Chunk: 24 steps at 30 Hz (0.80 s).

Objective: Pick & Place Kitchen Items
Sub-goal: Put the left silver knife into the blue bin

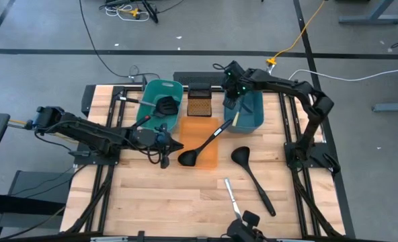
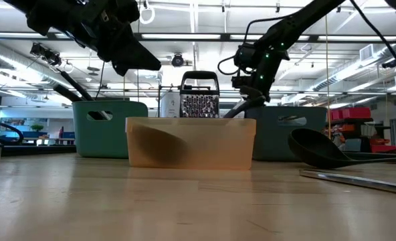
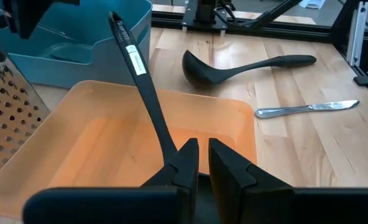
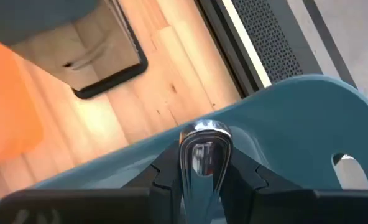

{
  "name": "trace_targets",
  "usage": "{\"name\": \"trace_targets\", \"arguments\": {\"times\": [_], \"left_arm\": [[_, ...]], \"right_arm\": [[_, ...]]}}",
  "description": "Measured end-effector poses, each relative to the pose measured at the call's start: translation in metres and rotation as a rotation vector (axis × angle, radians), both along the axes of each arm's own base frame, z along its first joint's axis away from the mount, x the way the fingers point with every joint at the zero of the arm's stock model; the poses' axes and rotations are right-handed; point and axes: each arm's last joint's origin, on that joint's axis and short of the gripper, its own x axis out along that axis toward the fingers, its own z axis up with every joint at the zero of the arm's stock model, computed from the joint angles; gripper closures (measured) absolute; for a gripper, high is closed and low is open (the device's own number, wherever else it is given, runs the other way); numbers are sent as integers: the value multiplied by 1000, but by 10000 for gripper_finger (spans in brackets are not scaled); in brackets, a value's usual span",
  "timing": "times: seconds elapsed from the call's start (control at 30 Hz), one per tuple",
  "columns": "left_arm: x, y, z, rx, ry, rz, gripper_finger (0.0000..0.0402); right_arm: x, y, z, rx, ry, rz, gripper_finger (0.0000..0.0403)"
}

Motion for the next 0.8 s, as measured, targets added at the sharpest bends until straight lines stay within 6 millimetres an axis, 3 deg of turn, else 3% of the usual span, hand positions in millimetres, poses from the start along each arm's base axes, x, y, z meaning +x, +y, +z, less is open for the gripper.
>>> {"name": "trace_targets", "arguments": {"times": [0.3, 0.8], "left_arm": [[0, 0, 0, 1, -2, -1, 358], [0, 0, 0, 3, -1, -1, 358]], "right_arm": [[4, -9, -22, 20, 51, -8, 321], [-3, -19, -18, -31, 61, -38, 321]]}}
